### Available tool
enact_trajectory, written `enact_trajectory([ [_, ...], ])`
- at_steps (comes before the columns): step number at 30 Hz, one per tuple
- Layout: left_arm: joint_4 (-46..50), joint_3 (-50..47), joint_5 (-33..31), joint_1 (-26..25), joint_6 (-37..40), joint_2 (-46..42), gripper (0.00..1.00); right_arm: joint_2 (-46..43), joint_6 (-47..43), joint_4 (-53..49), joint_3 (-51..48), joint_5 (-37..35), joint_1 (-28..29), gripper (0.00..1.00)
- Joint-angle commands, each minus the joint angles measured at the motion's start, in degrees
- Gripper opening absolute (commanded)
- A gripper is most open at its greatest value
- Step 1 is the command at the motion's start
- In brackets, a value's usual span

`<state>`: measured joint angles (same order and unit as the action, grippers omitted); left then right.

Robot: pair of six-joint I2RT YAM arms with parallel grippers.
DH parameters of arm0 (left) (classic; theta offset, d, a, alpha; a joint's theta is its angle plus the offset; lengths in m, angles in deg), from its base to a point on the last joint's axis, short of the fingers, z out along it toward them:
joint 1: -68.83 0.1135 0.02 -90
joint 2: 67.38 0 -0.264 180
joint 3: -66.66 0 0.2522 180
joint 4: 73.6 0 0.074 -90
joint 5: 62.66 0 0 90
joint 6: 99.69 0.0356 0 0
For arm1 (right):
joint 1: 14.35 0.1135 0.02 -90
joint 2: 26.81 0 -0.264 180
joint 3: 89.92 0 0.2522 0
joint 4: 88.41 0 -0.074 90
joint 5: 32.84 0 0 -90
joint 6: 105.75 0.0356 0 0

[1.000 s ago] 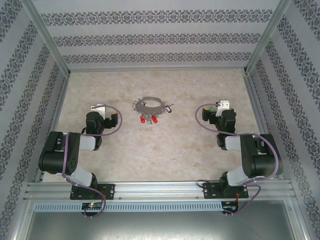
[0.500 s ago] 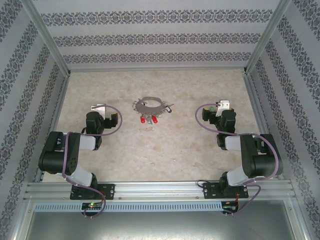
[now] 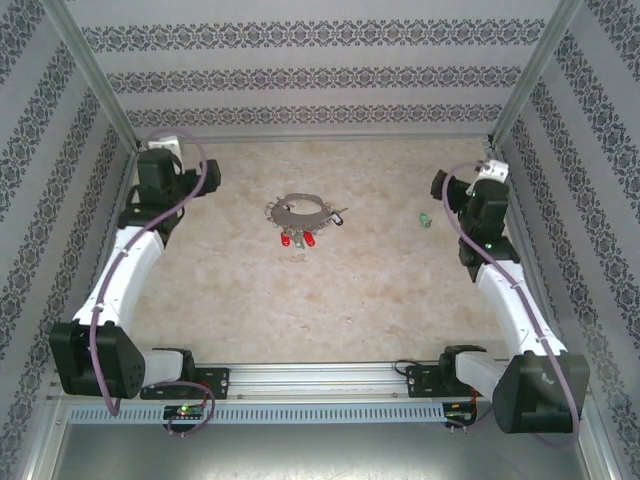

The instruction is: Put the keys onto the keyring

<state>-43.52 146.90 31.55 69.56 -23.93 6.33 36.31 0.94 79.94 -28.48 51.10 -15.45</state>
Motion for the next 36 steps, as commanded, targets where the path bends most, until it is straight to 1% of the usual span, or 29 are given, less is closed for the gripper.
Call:
enact_trajectory([
  [1,20.7,5.0,14.8,2.3,-6.4,4.0,1.0,4.0,0.1,-17.6,3.9,11.6,2.9,0.98],
  [2,22.1,6.3,18.4,2.3,-5.2,5.3,1.0,5.4,-1.3,-18.7,5.2,12.6,5.2,0.97],
  [3,22.7,6.8,20.4,2.3,-4.1,6.1,1.0,6.8,-2.8,-20.0,6.6,13.4,7.4,0.95],
  [5,21.7,5.1,21.7,2.3,-2.5,6.1,1.0,10.8,-6.0,-23.5,10.2,13.8,12.8,0.93],
  [8,17.0,-1.8,20.0,2.0,-2.1,3.7,1.0,17.9,-8.9,-27.2,15.7,11.8,21.3,0.88],
  [11,11.4,-9.1,18.4,1.1,-2.2,1.6,1.0,24.4,-8.6,-28.6,20.6,10.4,27.4,0.83],
  [13,9.6,-12.7,15.6,0.7,-2.9,0.3,1.0,29.0,-8.8,-29.5,24.2,10.2,30.5,0.79],
  [15,11.3,-11.8,14.5,0.3,-2.6,0.0,1.0,34.1,-8.2,-31.0,28.4,9.7,32.8,0.75],
  [16,11.4,-11.4,14.6,-0.2,-1.5,0.0,1.0,36.2,-7.6,-31.6,30.1,9.7,33.5,0.72],
  [18,12.1,-11.1,12.7,-0.7,-0.2,-0.1,1.0,40.8,-4.0,-33.0,34.0,9.5,34.4,0.68],
  [22,12.9,-10.9,10.7,-0.8,-0.4,-0.1,1.0,47.4,6.1,-34.9,39.2,8.9,35.2,0.57],
  [24,12.7,-10.8,10.9,-0.8,-0.4,-0.2,1.0,49.8,11.1,-36.4,41.4,6.5,35.6,0.55],
  [27,12.5,-10.9,10.7,-0.8,-0.8,-0.1,1.0,53.1,15.7,-38.1,44.8,4.4,36.2,0.5],
  [29,12.4,-11.1,10.4,-0.8,-0.9,-0.2,1.0,55.6,17.6,-38.9,47.5,4.2,36.7,0.48],
  [32,12.6,-11.2,9.3,-0.9,-1.1,-0.3,1.0,59.5,20.1,-40.3,51.0,3.4,37.0,0.42],
  [36,12.3,-11.6,8.1,-1.0,-1.4,-0.4,1.0,63.2,22.6,-40.1,53.0,2.6,37.0,0.37],
])
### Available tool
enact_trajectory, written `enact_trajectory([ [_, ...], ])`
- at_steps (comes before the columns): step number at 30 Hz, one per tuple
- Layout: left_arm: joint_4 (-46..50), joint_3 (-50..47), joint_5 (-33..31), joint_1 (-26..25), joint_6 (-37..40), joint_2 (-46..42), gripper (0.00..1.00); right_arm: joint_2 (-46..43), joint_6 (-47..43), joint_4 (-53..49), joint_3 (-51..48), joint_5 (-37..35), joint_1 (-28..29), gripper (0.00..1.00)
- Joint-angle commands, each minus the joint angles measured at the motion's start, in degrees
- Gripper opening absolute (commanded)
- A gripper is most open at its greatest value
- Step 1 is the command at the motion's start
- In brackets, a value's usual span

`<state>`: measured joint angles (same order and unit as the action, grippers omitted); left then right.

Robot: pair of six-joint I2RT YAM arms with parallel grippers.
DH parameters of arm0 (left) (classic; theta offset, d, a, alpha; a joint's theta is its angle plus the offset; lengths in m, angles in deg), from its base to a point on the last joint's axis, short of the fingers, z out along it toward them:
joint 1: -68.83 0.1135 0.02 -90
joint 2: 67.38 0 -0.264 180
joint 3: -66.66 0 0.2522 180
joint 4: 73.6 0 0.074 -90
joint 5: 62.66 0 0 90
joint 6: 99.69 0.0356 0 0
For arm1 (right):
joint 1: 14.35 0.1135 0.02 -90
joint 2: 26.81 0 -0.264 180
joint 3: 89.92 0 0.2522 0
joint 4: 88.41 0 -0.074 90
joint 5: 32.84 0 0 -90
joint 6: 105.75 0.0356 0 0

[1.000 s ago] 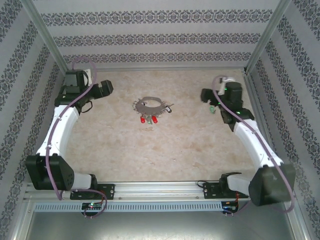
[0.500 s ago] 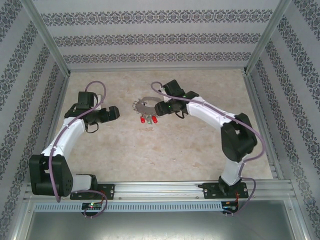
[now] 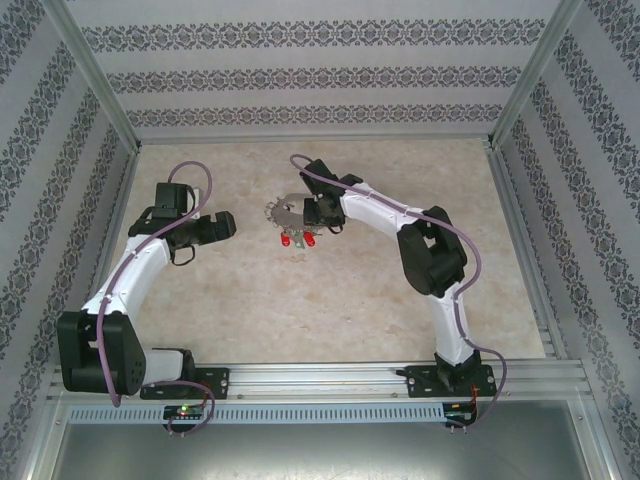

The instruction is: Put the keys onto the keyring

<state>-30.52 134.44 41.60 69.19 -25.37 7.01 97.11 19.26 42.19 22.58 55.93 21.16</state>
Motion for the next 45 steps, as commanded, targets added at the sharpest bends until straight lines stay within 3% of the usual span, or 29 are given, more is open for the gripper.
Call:
enact_trajectory([
  [1,-0.8,0.7,-2.0,-0.7,0.0,-1.0,1.0,3.3,4.4,-2.3,2.7,-1.9,0.1,0.36],
  [7,-0.9,0.6,-2.4,-1.2,-0.3,-0.8,1.0,7.2,4.4,-4.8,7.1,-1.3,0.3,0.28],
  [20,-0.6,0.8,-2.9,-1.8,-0.1,0.1,1.0,3.0,2.7,-6.1,1.3,-6.8,0.2,0.26],
  [29,-0.3,0.7,-3.4,-2.5,0.2,0.6,1.0,3.2,-2.1,-3.7,0.6,-4.1,-0.3,0.22],
  [36,0.1,1.0,-3.7,-2.8,0.5,1.2,1.0,2.9,-4.0,-3.0,0.5,-1.9,-0.5,0.07],
  [42,-4.7,-0.6,6.9,-3.6,1.8,0.2,1.0,0.3,-10.4,-2.4,-1.8,1.0,-0.4,0.0],
  [45,-4.9,-0.5,7.7,-4.8,2.8,0.1,1.0,-1.5,-17.0,-3.6,-3.5,2.9,-0.3,0.0],
])
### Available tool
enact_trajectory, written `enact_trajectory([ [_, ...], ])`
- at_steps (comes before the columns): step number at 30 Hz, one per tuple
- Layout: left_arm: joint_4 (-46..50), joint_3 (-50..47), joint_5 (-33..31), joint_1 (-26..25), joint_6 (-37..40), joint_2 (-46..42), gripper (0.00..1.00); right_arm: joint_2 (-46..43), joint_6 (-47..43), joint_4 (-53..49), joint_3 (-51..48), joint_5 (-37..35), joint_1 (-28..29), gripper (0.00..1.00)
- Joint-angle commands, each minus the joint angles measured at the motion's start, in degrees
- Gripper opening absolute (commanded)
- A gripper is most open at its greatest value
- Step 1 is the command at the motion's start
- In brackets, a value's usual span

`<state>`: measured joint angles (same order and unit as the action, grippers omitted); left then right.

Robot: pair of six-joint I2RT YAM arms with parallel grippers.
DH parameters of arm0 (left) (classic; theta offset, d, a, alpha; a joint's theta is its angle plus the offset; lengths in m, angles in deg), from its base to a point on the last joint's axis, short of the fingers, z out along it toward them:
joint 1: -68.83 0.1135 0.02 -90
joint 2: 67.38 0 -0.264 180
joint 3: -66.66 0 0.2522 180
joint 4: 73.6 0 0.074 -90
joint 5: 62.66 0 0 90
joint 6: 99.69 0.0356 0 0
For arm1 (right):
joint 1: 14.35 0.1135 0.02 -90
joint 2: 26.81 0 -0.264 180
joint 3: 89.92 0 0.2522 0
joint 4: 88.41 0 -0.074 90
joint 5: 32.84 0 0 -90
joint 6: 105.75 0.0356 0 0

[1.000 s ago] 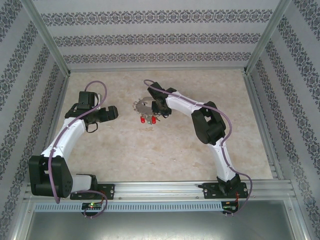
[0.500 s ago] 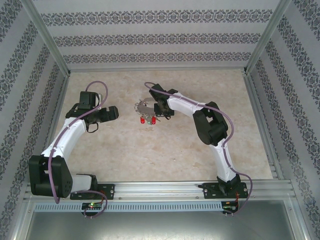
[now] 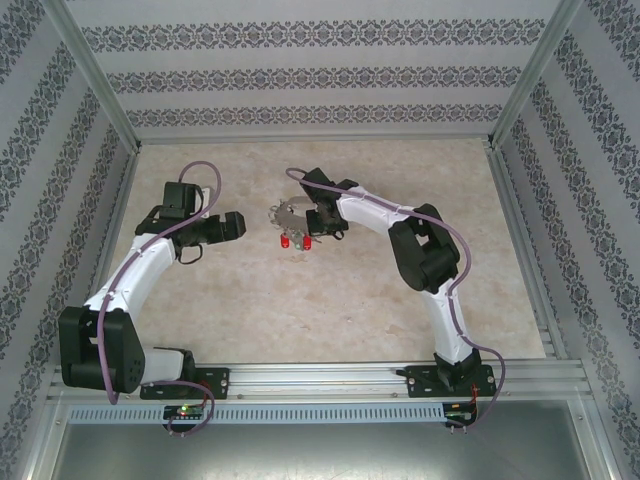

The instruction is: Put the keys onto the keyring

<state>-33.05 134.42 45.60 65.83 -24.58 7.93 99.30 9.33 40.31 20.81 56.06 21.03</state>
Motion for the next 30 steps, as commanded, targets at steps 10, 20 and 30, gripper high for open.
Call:
enact_trajectory([
  [10,-0.6,0.2,0.2,-3.7,3.3,0.7,1.0,-17.5,-10.2,3.1,-21.0,11.5,-0.4,0.26],
  [20,0.1,0.8,-0.7,-5.2,4.4,2.5,1.0,-19.5,-17.4,-1.0,-14.5,8.6,-5.9,0.41],
  [30,2.0,1.3,-5.1,-9.3,7.6,3.1,1.0,-11.8,-19.0,-6.3,-9.6,9.3,-11.4,0.42],
])
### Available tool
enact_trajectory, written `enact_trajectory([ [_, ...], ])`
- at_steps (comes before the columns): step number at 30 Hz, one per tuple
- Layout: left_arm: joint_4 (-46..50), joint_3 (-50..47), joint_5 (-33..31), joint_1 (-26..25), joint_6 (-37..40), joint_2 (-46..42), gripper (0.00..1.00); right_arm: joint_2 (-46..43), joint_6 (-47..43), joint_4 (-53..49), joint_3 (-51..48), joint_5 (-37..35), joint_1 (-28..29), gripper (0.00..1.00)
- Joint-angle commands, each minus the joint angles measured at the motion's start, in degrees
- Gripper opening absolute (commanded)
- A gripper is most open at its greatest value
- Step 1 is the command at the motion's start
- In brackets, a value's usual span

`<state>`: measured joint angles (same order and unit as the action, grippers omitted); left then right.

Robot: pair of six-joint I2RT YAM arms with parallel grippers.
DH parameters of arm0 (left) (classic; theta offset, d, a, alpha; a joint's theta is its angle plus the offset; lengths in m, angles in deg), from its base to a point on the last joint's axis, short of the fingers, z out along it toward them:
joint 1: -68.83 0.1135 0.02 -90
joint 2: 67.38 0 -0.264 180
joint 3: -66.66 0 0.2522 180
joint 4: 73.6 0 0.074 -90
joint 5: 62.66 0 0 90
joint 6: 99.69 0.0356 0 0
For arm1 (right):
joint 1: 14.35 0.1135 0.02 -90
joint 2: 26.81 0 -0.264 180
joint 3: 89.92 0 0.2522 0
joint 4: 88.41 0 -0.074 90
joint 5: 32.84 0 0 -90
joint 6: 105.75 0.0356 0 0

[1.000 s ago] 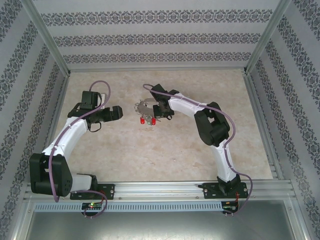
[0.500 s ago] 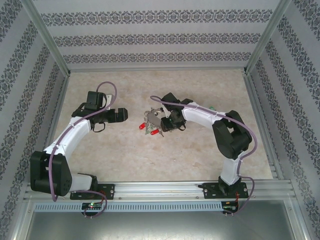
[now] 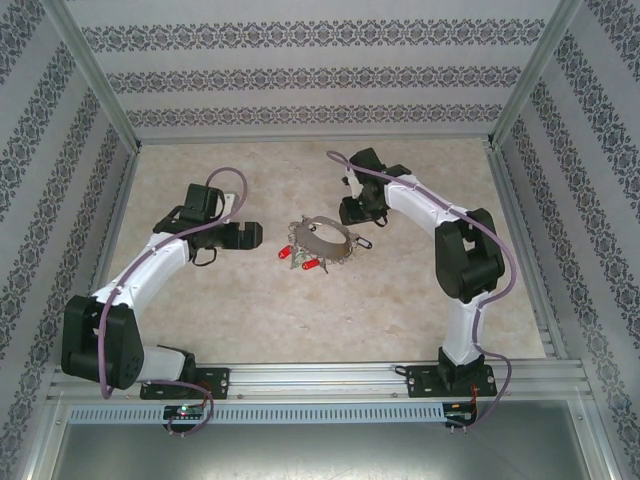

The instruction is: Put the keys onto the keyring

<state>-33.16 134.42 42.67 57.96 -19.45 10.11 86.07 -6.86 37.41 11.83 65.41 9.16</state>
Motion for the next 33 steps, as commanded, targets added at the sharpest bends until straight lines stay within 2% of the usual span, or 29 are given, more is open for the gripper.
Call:
enact_trajectory([
  [1,2.4,1.5,-2.2,-2.0,2.8,1.2,0.99,2.2,-3.1,-4.4,-0.5,0.8,0.0,0.42],
  [5,3.4,2.3,-2.7,-3.5,3.8,2.4,1.0,2.2,4.9,-6.3,-1.4,2.3,-1.4,0.4],
  [9,3.8,2.7,-2.6,-5.0,4.6,3.3,1.0,-4.7,11.9,1.0,-8.4,8.3,-0.1,0.4],
  [13,4.5,3.1,-3.0,-6.7,5.6,3.9,1.0,-8.2,11.3,4.8,-12.9,9.0,1.6,0.38],
  [19,5.2,3.7,-3.2,-8.1,6.2,4.0,1.0,-6.9,11.7,4.5,-14.8,11.5,6.4,0.34],
  [24,5.1,3.7,-2.9,-8.2,6.1,3.9,1.0,-4.0,14.8,6.3,-15.0,14.0,7.1,0.27],
  [33,5.4,3.7,-3.3,-8.6,6.5,3.4,1.0,-2.5,14.7,3.6,-14.8,10.3,7.3,0.27],
])
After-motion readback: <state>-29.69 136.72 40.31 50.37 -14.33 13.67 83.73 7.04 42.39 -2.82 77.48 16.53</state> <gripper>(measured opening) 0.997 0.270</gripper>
